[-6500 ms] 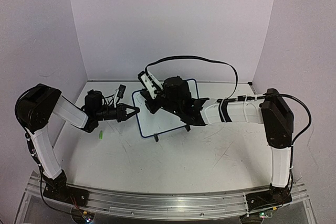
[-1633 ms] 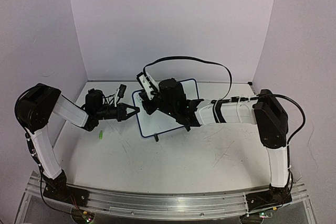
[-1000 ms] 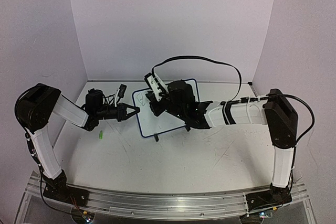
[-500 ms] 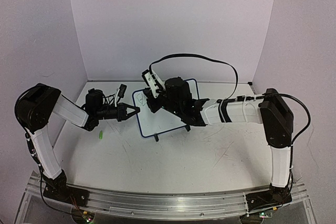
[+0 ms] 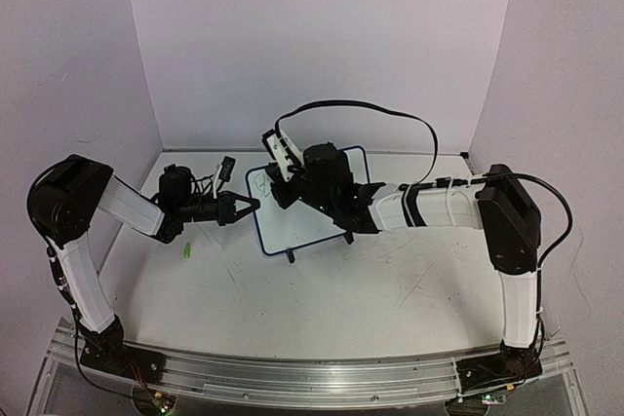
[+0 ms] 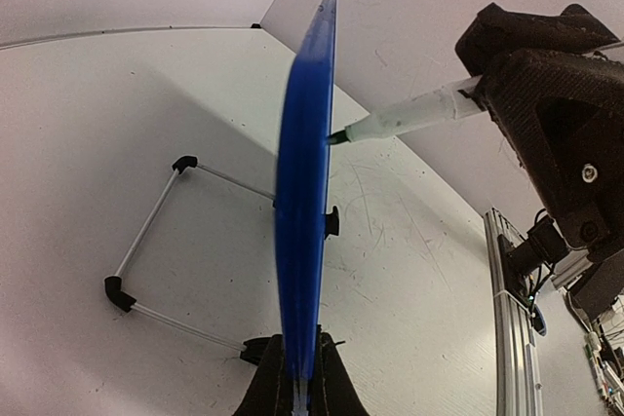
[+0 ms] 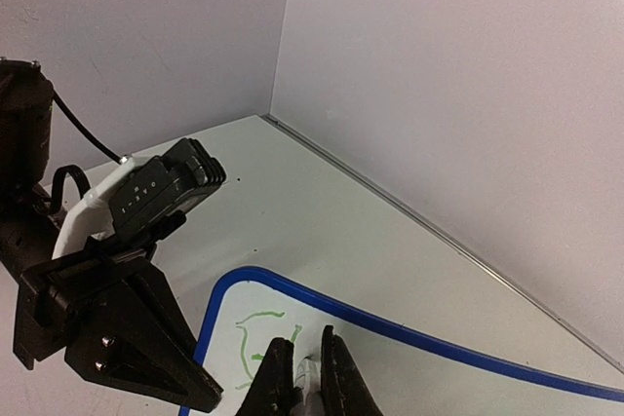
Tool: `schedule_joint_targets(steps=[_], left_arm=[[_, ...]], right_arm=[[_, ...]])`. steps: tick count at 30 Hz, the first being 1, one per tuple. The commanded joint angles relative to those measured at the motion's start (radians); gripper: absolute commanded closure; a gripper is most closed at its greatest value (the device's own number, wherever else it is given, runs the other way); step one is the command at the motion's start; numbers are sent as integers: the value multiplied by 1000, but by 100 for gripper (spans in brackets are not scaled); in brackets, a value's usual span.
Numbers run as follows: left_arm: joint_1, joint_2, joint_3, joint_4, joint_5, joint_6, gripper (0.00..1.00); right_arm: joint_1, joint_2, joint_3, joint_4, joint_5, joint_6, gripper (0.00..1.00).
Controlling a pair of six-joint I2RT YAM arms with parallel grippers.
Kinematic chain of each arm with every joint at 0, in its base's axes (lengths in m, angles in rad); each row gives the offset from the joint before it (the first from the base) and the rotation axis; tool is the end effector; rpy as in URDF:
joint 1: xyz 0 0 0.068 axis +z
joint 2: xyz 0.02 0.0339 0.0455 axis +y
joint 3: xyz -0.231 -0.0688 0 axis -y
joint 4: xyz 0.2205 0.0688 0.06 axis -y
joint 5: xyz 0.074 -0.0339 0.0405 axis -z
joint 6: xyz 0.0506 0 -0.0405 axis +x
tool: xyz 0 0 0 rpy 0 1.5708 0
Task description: Write a sentence on the whiteboard
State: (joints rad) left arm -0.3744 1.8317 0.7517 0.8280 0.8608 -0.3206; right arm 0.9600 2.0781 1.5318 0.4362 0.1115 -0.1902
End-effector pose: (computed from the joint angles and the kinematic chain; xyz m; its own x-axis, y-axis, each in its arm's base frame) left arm 0.3024 -0.1601 0.1438 -0.5108 -0.0200 -0.8595 0.8018 0.3496 -0.4846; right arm 0.2772 0.3862 0.2385 0.0800 -0.2133 -0.9737 -0.7491 0.6316 -0.1999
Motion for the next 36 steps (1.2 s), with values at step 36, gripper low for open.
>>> schedule_joint_targets(steps=[36], left_arm=[[-5, -20, 32, -60, -32, 54, 100]], right_arm=[[1, -42, -86, -5, 16, 70, 100]])
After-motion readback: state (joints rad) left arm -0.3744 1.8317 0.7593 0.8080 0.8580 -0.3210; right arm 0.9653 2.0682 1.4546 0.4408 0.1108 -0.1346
